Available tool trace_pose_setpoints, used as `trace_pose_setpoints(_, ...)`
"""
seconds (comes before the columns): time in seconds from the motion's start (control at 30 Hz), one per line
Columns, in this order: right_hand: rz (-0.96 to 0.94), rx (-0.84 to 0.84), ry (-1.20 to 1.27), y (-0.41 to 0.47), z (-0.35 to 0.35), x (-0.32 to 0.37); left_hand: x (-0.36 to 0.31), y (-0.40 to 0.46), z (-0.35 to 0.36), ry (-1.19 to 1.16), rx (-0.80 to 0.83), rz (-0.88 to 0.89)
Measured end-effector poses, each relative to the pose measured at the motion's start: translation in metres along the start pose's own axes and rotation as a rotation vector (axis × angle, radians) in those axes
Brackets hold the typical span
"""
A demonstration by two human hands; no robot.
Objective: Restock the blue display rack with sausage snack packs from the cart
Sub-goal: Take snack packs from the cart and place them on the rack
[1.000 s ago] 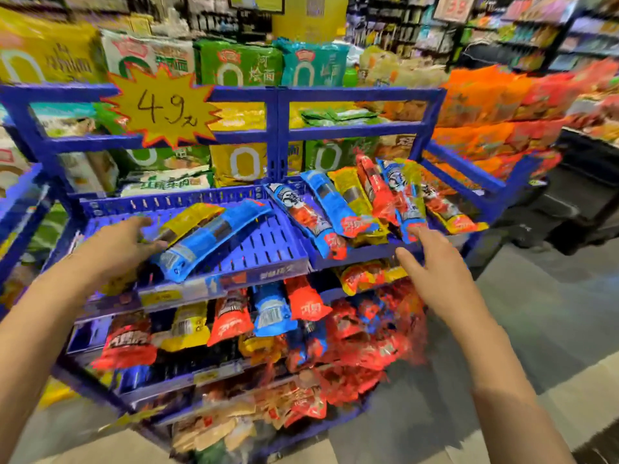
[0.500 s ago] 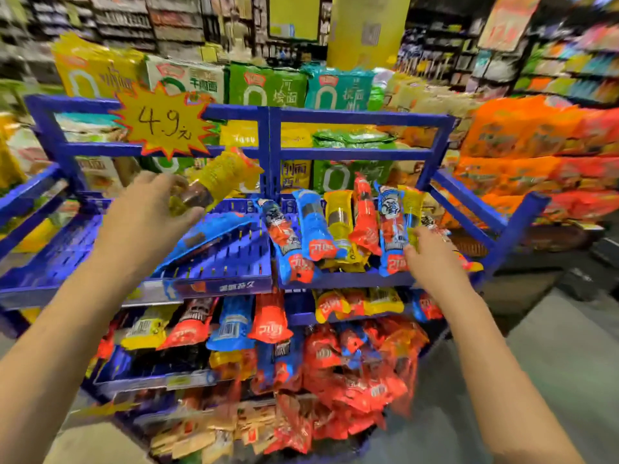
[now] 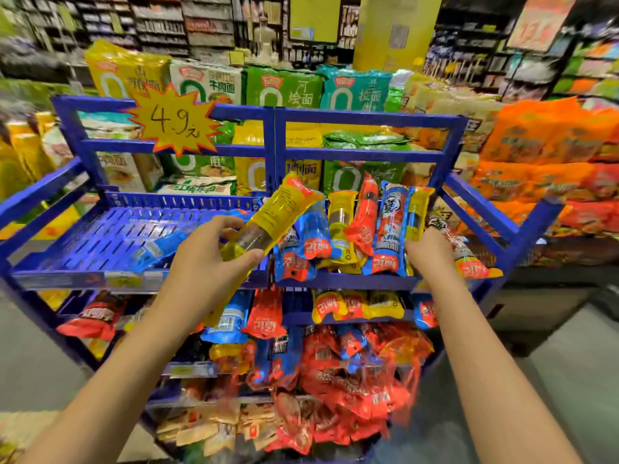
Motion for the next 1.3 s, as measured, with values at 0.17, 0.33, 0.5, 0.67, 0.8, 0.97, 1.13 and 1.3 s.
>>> trace_pose_setpoints(0.17,-0.024,-0.157,0.135,-0.002,-0.006,0.002,0.005,0.001,0.001,0.015,-0.006,-0.046)
trace_pose_setpoints(0.33,-0.064,-0.297,0.144,-0.012,-0.03,0.012,0.004,0.001,0.005,-0.039,0.011,-0.055)
trace_pose_setpoints(0.5,-0.134,-0.356,0.149,-0.022,-0.046,0.011,0.004,0.004,0.012,-0.095,-0.007,-0.044)
trace_pose_setpoints(0.67,-0.185,-0.336,0.307,-0.042,-0.06,0.018,0.003,0.008,0.018,-0.168,-0.018,-0.042)
trace_pose_setpoints(0.8,-0.295,-0.028,0.718,-0.072,-0.058,0.041,0.005,0.008,0.01,-0.276,-0.009,-0.086)
trace_pose_setpoints(0.97,-0.421,0.513,0.983,-0.13,-0.021,0.101,0.018,-0.006,-0.029,-0.411,-0.127,-0.172)
trace_pose_setpoints(1.13,-0.428,0.893,1.006,-0.198,0.046,0.154,0.061,-0.066,-0.092,-0.441,-0.323,-0.309)
trace_pose_setpoints(1.3,-0.446,1.185,0.899,-0.295,0.115,0.202,0.126,-0.166,-0.162,-0.383,-0.528,-0.532)
Point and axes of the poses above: each hand's wrist, its own y-axis towards the middle knuckle, its own z-axis out of the palm, x = y × z, the point moved 3 cm from there along y, towards the middle knuckle, and after that the axes turned 1 degree about -x, right-handed, at the moved point
